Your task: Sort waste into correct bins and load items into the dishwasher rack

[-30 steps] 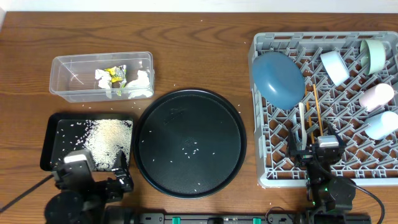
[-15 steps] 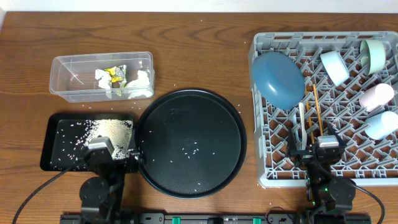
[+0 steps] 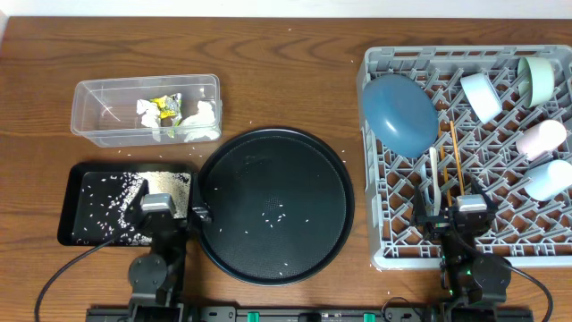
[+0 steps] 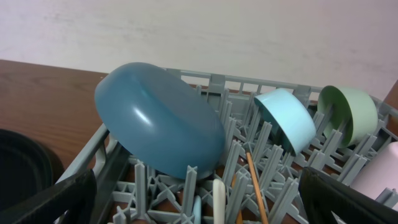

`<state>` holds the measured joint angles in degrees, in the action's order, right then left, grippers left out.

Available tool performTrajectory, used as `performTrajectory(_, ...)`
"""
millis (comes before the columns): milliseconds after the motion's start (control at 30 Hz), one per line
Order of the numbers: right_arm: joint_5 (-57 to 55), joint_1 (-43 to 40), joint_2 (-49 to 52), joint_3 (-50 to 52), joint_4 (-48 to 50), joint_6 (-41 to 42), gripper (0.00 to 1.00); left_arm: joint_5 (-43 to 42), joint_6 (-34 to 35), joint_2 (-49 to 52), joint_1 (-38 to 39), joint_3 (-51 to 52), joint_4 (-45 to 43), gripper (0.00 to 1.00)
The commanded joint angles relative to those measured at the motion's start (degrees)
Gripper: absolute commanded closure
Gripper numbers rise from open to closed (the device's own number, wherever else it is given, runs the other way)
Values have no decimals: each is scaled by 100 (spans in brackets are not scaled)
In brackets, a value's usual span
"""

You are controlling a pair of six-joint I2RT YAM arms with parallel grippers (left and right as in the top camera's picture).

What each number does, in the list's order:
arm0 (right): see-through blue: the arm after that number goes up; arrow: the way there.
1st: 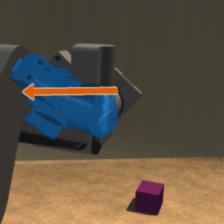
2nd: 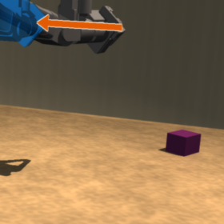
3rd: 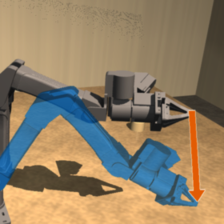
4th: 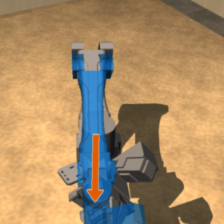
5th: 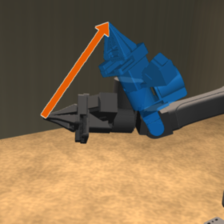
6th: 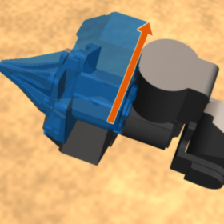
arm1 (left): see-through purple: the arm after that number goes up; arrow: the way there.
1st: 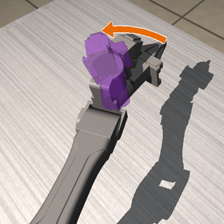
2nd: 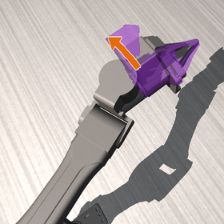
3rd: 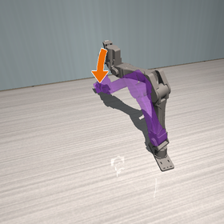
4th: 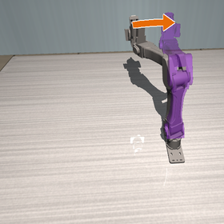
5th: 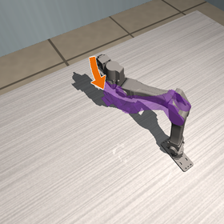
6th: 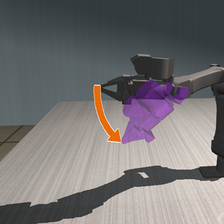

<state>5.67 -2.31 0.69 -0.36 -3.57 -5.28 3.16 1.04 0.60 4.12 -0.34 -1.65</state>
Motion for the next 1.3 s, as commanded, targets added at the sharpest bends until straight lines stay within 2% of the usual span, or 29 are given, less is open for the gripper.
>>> performTrajectory(0,-7,61,-39,4,-24,-81,1,-127,-85,-50,-35,13,374,2)
performTrajectory(67,-7,61,-39,4,-24,-81,1,-223,52,-50,-35,11,575,2)
performTrajectory(1267,-4,61,-39,4,-24,-81,1,-271,50,-37,-35,11,573,2)
